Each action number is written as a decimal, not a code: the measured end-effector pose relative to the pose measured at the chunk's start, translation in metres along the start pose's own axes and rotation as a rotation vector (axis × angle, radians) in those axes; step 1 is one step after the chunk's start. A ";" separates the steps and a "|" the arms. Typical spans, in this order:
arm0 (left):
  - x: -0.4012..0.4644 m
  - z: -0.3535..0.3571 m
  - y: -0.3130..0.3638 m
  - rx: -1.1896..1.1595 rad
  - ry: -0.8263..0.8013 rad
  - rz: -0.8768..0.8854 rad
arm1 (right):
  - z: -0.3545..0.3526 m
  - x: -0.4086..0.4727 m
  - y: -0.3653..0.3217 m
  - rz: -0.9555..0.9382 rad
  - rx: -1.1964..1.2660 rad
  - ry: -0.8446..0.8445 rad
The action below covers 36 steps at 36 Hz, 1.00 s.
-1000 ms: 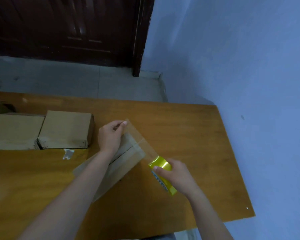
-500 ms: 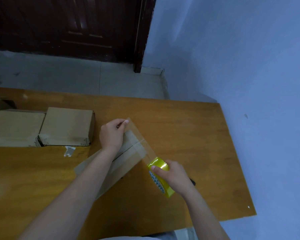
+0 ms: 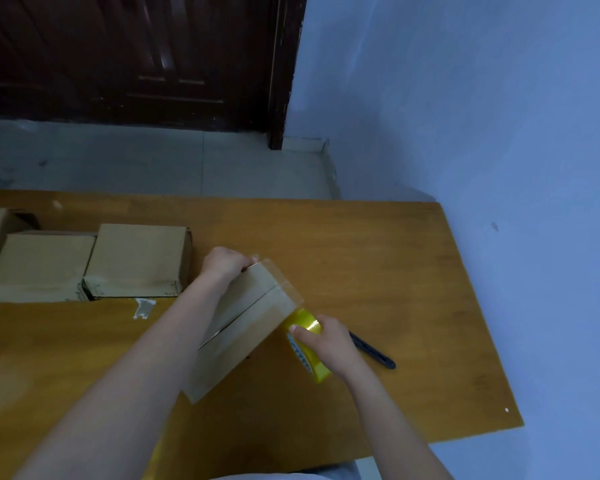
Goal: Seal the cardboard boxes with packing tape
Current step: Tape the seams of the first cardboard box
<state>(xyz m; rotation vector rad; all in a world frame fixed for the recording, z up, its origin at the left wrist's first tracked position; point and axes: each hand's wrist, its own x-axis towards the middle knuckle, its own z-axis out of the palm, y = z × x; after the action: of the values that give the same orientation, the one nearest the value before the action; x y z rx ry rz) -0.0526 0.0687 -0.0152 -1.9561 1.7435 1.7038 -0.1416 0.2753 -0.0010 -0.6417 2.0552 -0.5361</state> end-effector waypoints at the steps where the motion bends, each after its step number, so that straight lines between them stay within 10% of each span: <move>1: 0.001 -0.001 0.002 0.025 -0.022 -0.037 | 0.001 0.001 0.001 0.006 -0.001 -0.001; 14: -0.008 0.005 0.001 0.016 -0.069 -0.126 | 0.007 0.004 0.007 0.008 0.067 -0.002; 23: -0.042 0.008 -0.006 0.106 0.428 0.642 | 0.025 -0.015 0.007 0.051 0.167 0.018; 36: -0.063 0.042 -0.082 0.724 0.296 0.926 | 0.038 -0.035 0.042 -0.005 0.435 -0.079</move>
<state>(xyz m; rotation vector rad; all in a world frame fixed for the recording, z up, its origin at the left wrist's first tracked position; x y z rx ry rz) -0.0093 0.1691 -0.0378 -1.1542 3.0707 0.5852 -0.1023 0.3250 -0.0234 -0.3999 1.7827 -0.9124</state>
